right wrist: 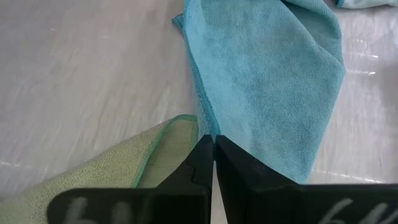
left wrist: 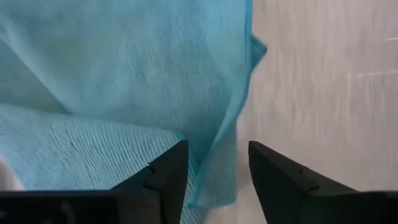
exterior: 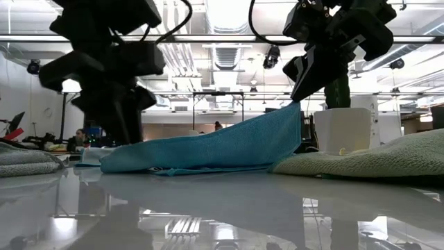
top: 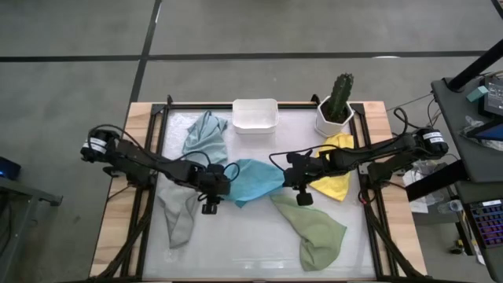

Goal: Fold microfiber towels
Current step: Fold the blue cloth

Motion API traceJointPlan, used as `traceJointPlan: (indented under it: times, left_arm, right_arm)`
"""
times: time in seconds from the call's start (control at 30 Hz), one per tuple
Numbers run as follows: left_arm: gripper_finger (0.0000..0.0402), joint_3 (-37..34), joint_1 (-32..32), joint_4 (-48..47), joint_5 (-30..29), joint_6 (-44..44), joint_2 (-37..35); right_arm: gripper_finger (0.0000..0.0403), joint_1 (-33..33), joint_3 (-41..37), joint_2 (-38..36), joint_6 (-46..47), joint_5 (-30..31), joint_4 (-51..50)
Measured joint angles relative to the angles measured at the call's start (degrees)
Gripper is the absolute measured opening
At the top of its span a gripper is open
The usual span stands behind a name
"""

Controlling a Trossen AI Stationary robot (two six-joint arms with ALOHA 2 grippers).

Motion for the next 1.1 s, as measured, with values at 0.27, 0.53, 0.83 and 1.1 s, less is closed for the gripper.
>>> traceJointPlan:
  times: [0.27, 0.53, 0.83, 1.1]
  left_arm:
    - [0.0091, -0.2, -0.33, 0.28, 0.2, -0.12, 0.07]
    - [0.0003, -0.2, -0.33, 0.24, 0.31, -0.96, 0.07]
    - [0.0, 5.86, -0.9, -7.46, 0.29, -1.41, -4.03]
    - [0.0, 16.11, -0.4, -22.78, -6.06, 3.23, -12.34]
  right_arm:
    - [0.0008, 0.0, -0.22, 0.0, -0.17, 0.0, 0.07]
    - [0.0008, 0.0, -0.95, 0.0, -0.12, 0.0, 0.08]
    - [0.0008, 0.0, -0.3, -1.67, 0.02, 0.0, -0.21]
    - [0.0008, -0.18, 5.63, -5.35, -3.1, 1.06, -2.63]
